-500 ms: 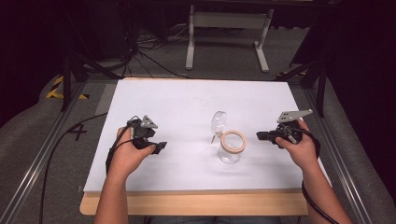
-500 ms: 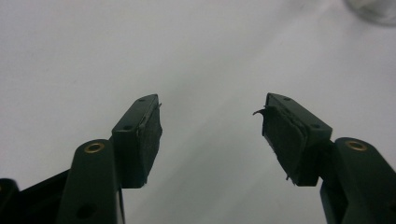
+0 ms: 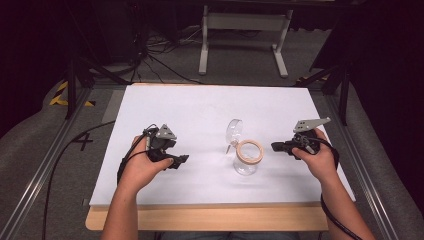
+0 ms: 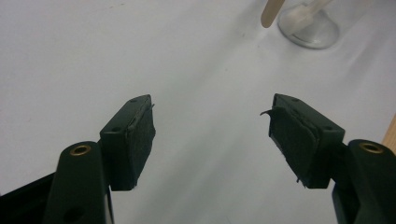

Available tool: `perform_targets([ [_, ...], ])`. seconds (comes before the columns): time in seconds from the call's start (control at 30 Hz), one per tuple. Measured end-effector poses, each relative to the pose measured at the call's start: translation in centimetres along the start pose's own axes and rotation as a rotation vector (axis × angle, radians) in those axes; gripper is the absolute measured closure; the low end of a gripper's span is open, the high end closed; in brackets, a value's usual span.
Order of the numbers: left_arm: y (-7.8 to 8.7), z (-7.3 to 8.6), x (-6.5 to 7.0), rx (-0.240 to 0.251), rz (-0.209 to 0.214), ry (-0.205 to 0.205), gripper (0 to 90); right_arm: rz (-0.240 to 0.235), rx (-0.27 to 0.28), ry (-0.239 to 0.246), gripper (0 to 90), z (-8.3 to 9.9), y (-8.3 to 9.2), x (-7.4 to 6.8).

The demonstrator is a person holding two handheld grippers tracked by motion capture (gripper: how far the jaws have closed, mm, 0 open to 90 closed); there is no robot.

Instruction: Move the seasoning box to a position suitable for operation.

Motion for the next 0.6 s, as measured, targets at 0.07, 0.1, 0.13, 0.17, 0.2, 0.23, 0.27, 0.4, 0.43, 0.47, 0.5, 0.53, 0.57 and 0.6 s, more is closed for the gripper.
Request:
perform_targets([
  [0.07, 0.0, 0.0, 0.1, -0.012, 0.002, -0.001, 31.5, -0.019, 0.011, -0.001, 90.0, 0.1, -0.3, 0.0],
  [0.1, 0.0, 0.0, 0.3, -0.023, -0.006, -0.006, 31.2, -0.058, 0.030, -0.008, 90.0, 0.2, -0.9, 0.0],
  [0.13, 0.0, 0.0, 0.3, -0.023, -0.006, -0.006, 30.8, -0.058, 0.030, -0.008, 90.0, 0.2, -0.9, 0.0],
  [0.17, 0.0, -0.1, 0.6, -0.037, -0.009, -0.029, 30.8, -0.074, 0.018, -0.013, 90.0, 0.5, -1.6, 0.0],
  [0.2, 0.0, -0.2, 0.8, -0.036, -0.007, -0.038, 30.3, -0.053, -0.018, 0.002, 90.0, 0.9, -2.3, 0.1],
  [0.23, 0.0, -0.2, 1.1, -0.042, 0.003, -0.041, 30.3, -0.050, -0.023, 0.011, 90.0, 1.0, -2.7, 0.1],
  [0.27, 0.1, -0.3, 1.2, -0.046, 0.011, -0.051, 30.3, -0.060, -0.018, 0.012, 90.0, 0.9, -3.0, 0.0],
  [0.4, 0.1, -0.4, 1.6, -0.051, 0.002, -0.061, 30.1, -0.077, -0.028, 0.029, 90.0, 1.2, -4.4, -0.3],
  [0.43, 0.1, -0.5, 1.7, -0.053, 0.000, -0.063, 30.0, -0.079, -0.032, 0.030, 90.0, 1.4, -4.7, -0.3],
  [0.47, 0.1, -0.5, 1.8, -0.054, 0.006, -0.070, 29.9, -0.077, -0.030, 0.030, 90.0, 1.5, -4.9, -0.2],
  [0.5, 0.1, -0.6, 2.0, -0.049, 0.015, -0.068, 29.7, -0.076, -0.027, 0.030, 90.0, 1.5, -5.1, -0.2],
  [0.53, 0.0, -0.6, 2.1, -0.049, 0.024, -0.073, 29.6, -0.078, -0.025, 0.036, 90.0, 1.6, -5.3, -0.2],
  [0.57, 0.0, -0.6, 2.2, -0.054, 0.029, -0.075, 29.6, -0.079, -0.022, 0.039, 90.0, 1.6, -5.4, -0.2],
  [0.6, 0.0, -0.6, 2.2, -0.061, 0.032, -0.078, 29.6, -0.077, -0.018, 0.043, 90.0, 1.6, -5.5, -0.2],
])
Point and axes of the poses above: each handheld gripper's, and its own axes: y roughly backward along the jaws, z roughly out of its underside, x roughly to its right, the point moved 6 cm from there along -y, roughly forward along the jaws, and after that the axes turned 5 degrees about -x, right-handed, at the moved point
